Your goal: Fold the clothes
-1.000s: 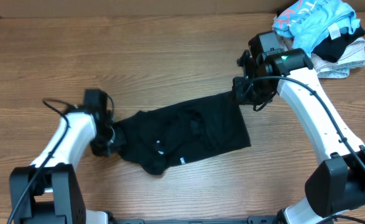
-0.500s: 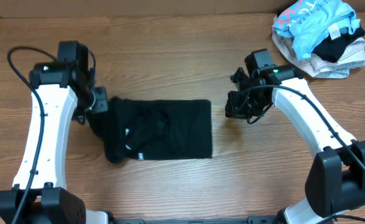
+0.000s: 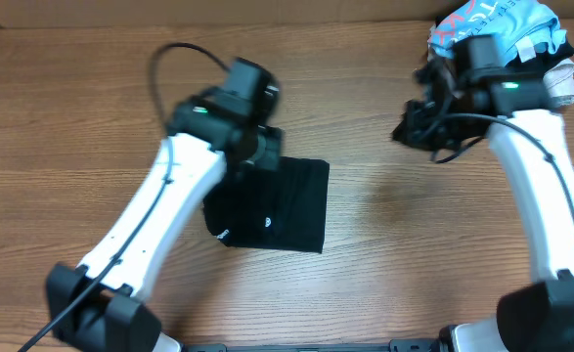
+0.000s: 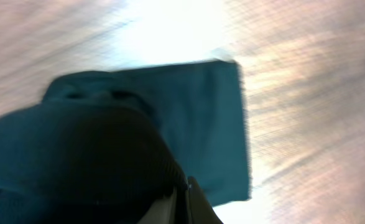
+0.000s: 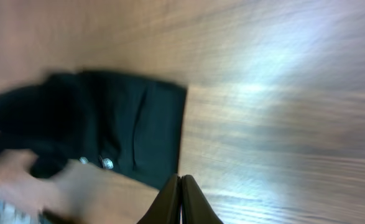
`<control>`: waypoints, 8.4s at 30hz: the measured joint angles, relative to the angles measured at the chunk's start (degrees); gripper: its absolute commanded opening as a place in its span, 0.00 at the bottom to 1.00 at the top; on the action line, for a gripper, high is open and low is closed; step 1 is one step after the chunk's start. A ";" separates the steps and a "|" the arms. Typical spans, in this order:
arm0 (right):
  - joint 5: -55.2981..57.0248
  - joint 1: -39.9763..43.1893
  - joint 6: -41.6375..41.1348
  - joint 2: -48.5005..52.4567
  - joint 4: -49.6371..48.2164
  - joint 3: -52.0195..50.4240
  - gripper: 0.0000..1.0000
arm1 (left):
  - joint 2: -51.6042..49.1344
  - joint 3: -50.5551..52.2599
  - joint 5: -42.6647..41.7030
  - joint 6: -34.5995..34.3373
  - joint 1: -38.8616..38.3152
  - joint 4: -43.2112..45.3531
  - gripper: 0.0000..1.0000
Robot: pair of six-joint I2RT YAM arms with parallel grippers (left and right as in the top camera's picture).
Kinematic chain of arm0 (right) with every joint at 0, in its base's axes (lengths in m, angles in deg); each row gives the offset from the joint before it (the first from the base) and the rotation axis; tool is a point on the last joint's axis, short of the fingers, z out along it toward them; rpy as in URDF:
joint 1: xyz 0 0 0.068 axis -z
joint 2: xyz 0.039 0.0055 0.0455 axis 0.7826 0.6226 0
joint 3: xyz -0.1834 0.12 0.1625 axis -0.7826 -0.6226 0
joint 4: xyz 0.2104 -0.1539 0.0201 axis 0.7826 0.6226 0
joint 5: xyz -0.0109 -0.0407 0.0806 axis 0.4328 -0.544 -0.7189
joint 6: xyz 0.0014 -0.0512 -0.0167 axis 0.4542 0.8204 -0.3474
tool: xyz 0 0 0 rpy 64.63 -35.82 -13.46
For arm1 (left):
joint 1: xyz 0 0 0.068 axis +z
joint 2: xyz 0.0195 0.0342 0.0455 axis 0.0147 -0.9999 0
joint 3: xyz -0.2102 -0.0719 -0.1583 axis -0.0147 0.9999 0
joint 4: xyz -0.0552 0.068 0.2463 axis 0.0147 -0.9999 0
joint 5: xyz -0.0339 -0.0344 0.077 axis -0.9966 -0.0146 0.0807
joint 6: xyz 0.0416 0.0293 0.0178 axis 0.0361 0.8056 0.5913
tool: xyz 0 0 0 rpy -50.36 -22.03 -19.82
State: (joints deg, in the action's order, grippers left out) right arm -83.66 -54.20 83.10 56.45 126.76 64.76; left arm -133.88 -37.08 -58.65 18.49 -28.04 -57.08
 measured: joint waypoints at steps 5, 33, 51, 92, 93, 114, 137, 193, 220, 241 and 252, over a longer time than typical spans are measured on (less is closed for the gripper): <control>0.00 6.54 0.33 -2.58 0.68 1.49 0.05 | -4.94 0.00 -0.70 -3.21 -7.67 2.56 0.04; -0.11 11.80 1.05 -2.56 2.19 1.49 0.42 | -12.61 -11.63 -6.14 -7.56 -12.28 5.42 1.00; 0.11 -15.91 16.28 2.56 -5.42 1.31 0.88 | -12.48 -37.44 4.00 -3.26 8.48 -15.82 1.00; 2.08 -28.30 4.98 17.79 9.44 -5.81 0.04 | -12.48 -36.30 4.50 -2.84 12.41 -18.97 1.00; 2.80 -28.30 3.72 17.81 8.09 -7.89 0.04 | -12.48 -36.30 4.50 -2.82 12.41 -18.99 1.00; 7.06 -22.43 -7.54 12.76 -3.52 -14.40 1.00 | -12.48 -36.28 6.34 -1.31 12.41 -18.84 1.00; 0.35 -22.08 -25.64 12.55 -26.32 -28.30 0.99 | -12.48 -36.28 7.08 -1.31 12.41 -19.39 1.00; 0.59 -30.34 -21.42 18.62 -58.58 -26.88 0.04 | -12.48 -36.28 9.62 -0.94 12.41 -19.39 1.00; -24.57 7.85 -38.97 0.48 -96.28 -26.43 0.04 | -12.48 -36.28 10.05 -0.96 18.08 -18.91 1.00; -12.33 21.31 -48.83 25.51 -94.92 7.08 0.04 | -12.48 -36.28 10.03 -0.96 18.08 -16.79 1.00; -9.01 29.68 -40.74 27.89 -70.20 7.80 0.65 | -12.48 -36.28 10.03 -0.96 18.08 -15.50 1.00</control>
State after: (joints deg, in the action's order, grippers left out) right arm -92.66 -24.51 42.36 84.34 56.55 72.56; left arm -146.36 -73.36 -48.62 17.53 -9.97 -72.57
